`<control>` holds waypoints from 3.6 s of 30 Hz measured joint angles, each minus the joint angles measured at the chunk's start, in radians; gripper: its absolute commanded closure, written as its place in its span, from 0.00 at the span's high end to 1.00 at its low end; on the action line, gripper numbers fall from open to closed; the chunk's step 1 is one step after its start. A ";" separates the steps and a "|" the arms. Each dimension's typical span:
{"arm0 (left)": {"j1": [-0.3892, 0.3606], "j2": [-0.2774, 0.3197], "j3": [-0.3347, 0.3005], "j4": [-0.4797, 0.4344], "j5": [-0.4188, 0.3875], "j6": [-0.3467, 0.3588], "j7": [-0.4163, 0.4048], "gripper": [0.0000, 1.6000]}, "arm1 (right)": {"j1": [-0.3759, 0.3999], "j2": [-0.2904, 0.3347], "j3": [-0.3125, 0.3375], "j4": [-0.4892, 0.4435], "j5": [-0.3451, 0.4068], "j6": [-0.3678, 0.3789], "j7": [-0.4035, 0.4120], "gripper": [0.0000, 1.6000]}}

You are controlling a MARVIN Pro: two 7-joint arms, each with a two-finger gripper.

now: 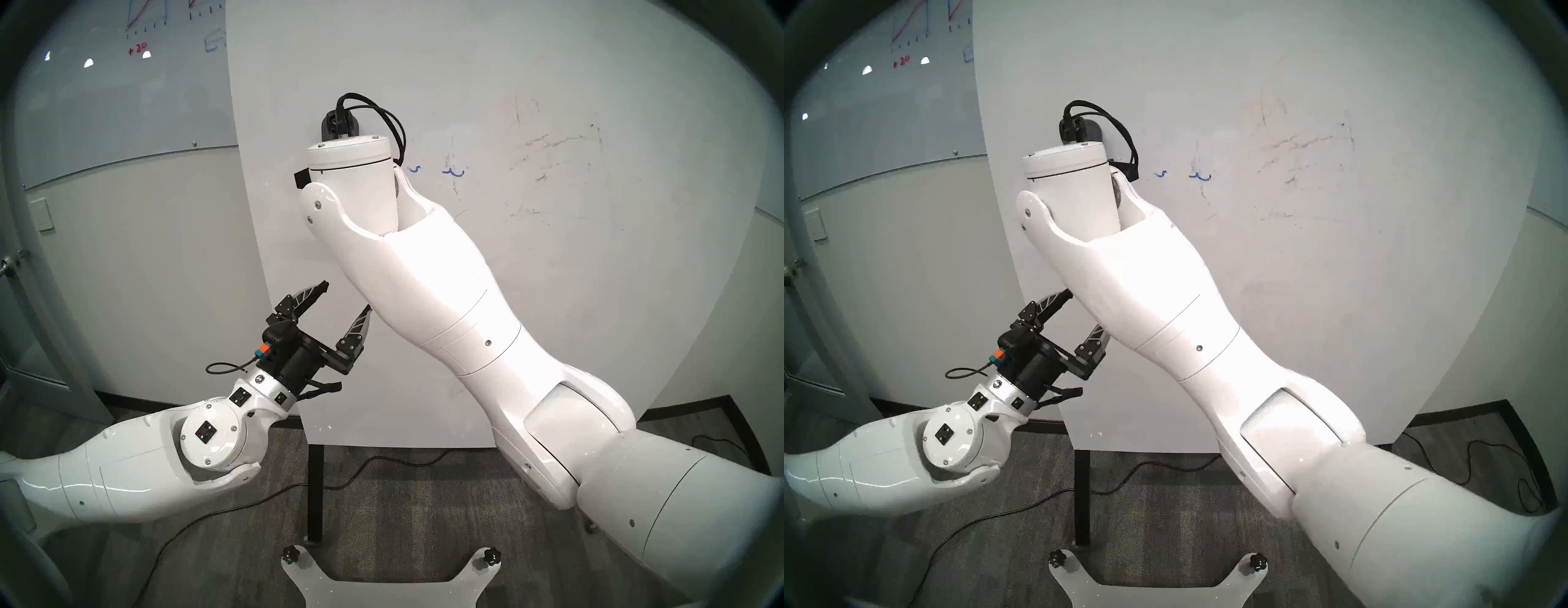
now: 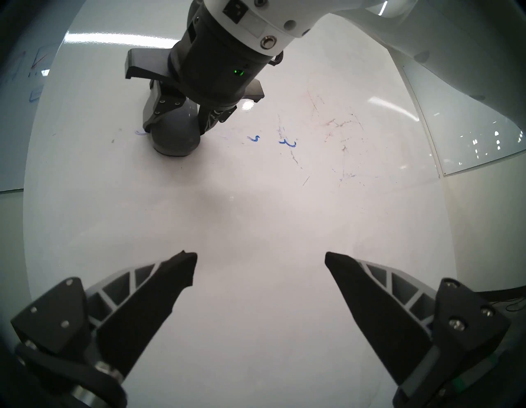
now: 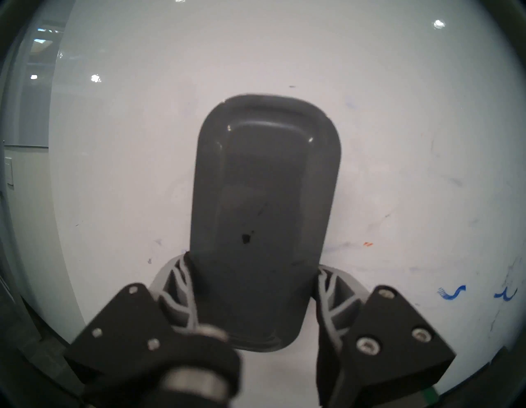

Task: Erase all marks on the whiteboard with the eraser

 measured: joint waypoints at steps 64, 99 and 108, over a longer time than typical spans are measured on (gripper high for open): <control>-0.001 0.000 0.001 0.000 0.000 0.000 0.000 1.00 | -0.116 0.131 0.022 -0.136 -0.030 -0.081 -0.010 0.00; -0.002 0.000 0.001 0.000 0.000 0.000 0.000 1.00 | -0.161 0.254 0.076 -0.243 -0.008 0.024 0.057 0.00; -0.002 0.001 0.001 0.000 0.000 -0.001 0.000 1.00 | -0.147 0.285 0.074 -0.255 -0.007 0.082 0.092 0.00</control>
